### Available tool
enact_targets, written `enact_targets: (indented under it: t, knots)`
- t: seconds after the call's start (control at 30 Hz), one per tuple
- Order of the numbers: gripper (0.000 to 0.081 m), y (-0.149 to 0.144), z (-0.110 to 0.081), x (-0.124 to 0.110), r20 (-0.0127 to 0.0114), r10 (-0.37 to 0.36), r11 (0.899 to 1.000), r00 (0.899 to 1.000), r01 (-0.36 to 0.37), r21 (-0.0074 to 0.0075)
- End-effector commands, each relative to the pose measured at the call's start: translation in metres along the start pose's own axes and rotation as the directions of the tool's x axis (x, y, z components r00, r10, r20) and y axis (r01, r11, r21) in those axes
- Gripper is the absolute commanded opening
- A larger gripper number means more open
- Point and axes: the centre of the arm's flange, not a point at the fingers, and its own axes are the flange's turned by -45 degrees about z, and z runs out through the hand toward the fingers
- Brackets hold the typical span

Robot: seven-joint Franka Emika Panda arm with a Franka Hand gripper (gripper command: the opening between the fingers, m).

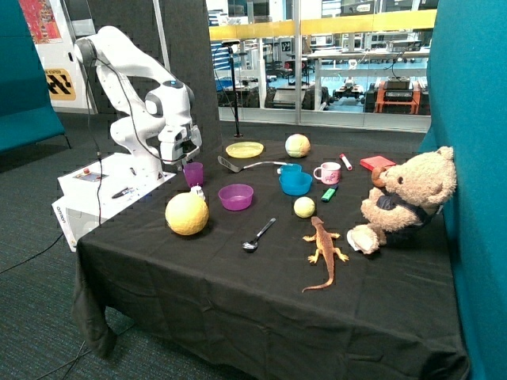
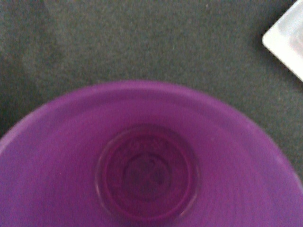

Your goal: Match the cups with the appropriate bowls

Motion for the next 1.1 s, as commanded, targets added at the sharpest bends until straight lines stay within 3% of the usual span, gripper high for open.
enact_targets:
  t: [0.0, 0.63, 1.07]
  knots:
    - [0.0513, 0.000, 0.014, -0.006, -0.0029, 0.003, 1.000, 1.000, -0.003, -0.0005]
    - [0.0486, -0.004, 0.019, 0.015, -0.0029, -0.008, 1.000, 1.000, 0.008, -0.0005]
    - [0.0421, -0.009, 0.035, 0.012, -0.0029, -0.005, 1.000, 1.000, 0.005, -0.0005]
